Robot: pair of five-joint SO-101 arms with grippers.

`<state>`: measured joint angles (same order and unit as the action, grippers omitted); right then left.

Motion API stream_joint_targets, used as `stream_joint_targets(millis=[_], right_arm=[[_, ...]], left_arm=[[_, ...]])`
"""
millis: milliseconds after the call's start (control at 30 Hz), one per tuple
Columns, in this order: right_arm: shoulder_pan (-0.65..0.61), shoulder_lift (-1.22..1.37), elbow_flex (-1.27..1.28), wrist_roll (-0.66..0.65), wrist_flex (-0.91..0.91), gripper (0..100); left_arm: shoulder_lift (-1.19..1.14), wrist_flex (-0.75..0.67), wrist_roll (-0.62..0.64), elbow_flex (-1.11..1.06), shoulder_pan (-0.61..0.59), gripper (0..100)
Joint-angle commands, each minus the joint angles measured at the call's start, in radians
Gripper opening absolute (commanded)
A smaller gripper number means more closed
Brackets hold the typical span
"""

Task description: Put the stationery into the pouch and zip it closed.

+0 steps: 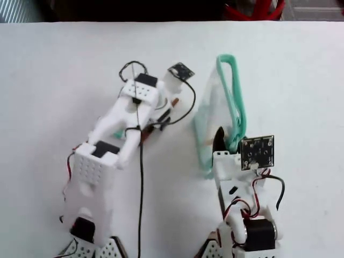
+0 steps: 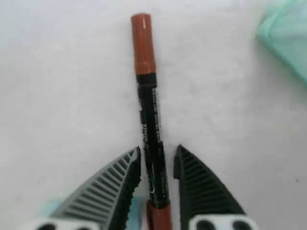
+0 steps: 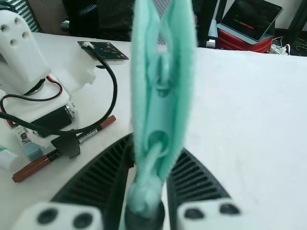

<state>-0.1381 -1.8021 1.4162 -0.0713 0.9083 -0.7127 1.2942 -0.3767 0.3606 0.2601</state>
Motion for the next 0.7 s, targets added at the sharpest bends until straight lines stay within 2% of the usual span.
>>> stream_joint_targets(millis=[0, 200, 267, 400, 533, 667], right_arm=[[-0.004, 0.002, 0.006, -0.014, -0.004, 1.9], [-0.001, 0.002, 0.006, -0.014, -0.005, 1.9], [-0.001, 0.002, 0.006, -0.014, -0.005, 1.9], [-0.001, 0.002, 0.006, -0.014, -0.005, 1.9], [-0.005, 0.002, 0.006, -0.014, -0.005, 1.9], [-0.007, 0.002, 0.006, -0.015, -0.005, 1.9]], left_arm=[[-0.001, 0.017, -0.008, 0.041, 0.008, 2], [0.016, 0.089, 0.003, 0.048, 0.051, 3], [0.073, 0.115, 0.046, 0.046, 0.065, 3], [0.285, 0.147, 0.144, 0.026, 0.035, 3], [0.549, 0.143, 0.192, -0.071, 0.047, 3], [0.848, 0.072, 0.270, -0.196, 0.082, 3]])
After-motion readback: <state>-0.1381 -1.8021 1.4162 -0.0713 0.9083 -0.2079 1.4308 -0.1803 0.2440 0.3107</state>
